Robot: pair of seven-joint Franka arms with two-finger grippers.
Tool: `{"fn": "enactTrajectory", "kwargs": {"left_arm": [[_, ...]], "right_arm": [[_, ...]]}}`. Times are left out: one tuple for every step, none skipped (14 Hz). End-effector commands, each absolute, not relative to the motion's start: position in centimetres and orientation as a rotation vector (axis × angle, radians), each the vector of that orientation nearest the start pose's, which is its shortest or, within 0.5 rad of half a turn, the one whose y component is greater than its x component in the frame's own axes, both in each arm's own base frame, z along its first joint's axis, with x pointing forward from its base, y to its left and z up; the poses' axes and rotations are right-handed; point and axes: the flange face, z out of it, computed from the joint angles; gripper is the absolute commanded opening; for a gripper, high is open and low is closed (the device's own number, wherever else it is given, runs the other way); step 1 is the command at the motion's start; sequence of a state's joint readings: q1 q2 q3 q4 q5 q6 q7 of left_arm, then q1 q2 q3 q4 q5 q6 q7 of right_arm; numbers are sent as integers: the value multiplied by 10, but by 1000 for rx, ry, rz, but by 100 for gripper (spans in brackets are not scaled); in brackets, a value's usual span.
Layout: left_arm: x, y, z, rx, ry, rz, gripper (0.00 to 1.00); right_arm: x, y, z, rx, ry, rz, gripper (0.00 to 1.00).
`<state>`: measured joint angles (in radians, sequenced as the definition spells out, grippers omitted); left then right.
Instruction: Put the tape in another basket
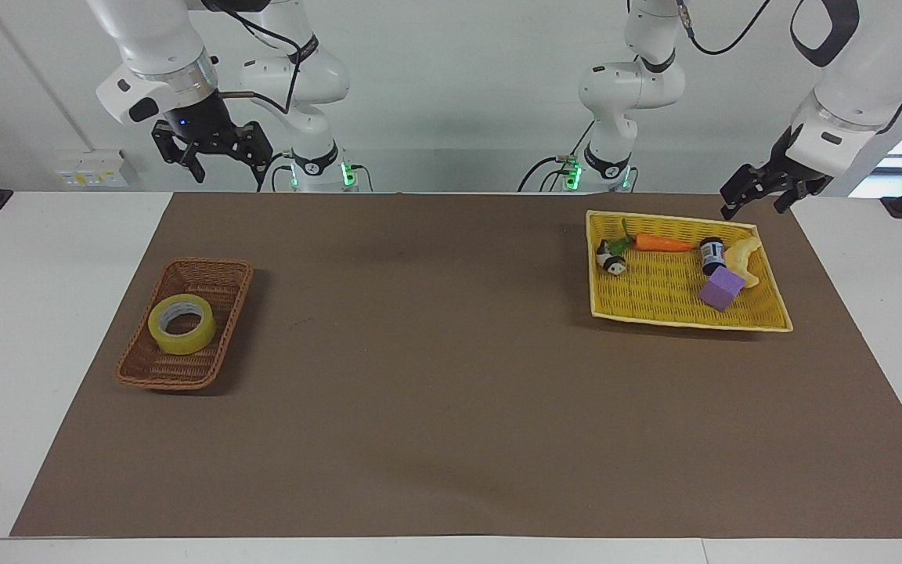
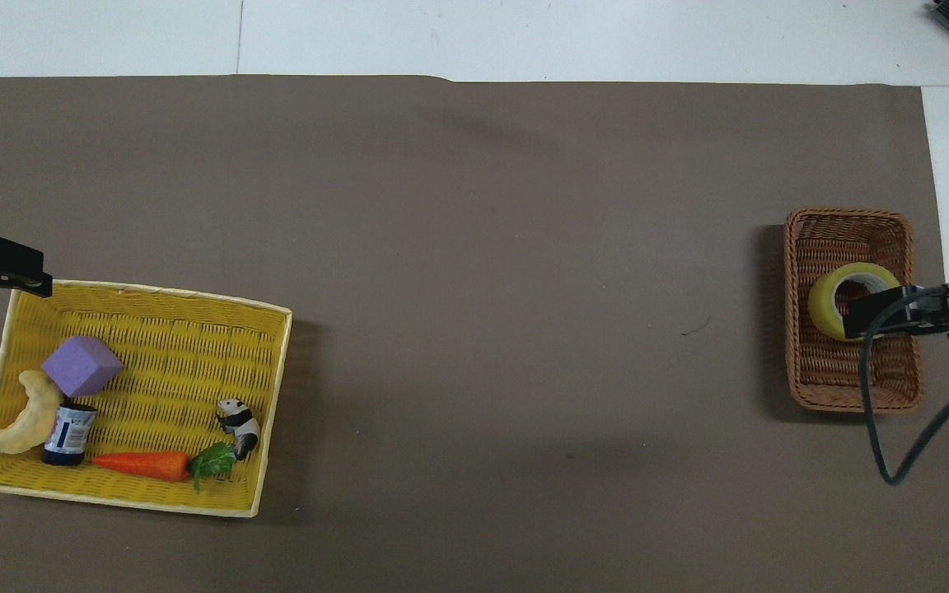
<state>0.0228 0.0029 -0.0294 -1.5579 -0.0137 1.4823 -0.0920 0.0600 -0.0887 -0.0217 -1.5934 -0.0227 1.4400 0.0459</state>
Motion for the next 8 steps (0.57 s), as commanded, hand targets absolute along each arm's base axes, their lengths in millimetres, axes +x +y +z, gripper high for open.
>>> {"fn": "enactTrajectory", "kwargs": {"left_arm": [[539, 0, 622, -3123, -152, 126, 100], [538, 0, 623, -3123, -149, 124, 100], [539, 0, 622, -3123, -152, 126, 100], [539, -1, 622, -3125, -147, 127, 100], [539, -1, 624, -3125, -147, 122, 100], [538, 0, 623, -3124, -152, 127, 100], [538, -1, 624, -3124, -152, 124, 100], [538, -1, 623, -3124, -149, 129, 100]], "right_arm": [[510, 7, 668, -3202, -16, 84, 100], [509, 3, 670, -3220, -9, 82, 100], [509, 2, 673, -3238, -7, 74, 100], [508, 2, 674, -3242, -8, 69, 100], [507, 2, 675, -3220, 4, 64, 100], [507, 0, 675, -3200, 16, 62, 100], [507, 1, 674, -3176, 18, 60, 100], [507, -2, 674, -3165, 27, 58, 100]]}}
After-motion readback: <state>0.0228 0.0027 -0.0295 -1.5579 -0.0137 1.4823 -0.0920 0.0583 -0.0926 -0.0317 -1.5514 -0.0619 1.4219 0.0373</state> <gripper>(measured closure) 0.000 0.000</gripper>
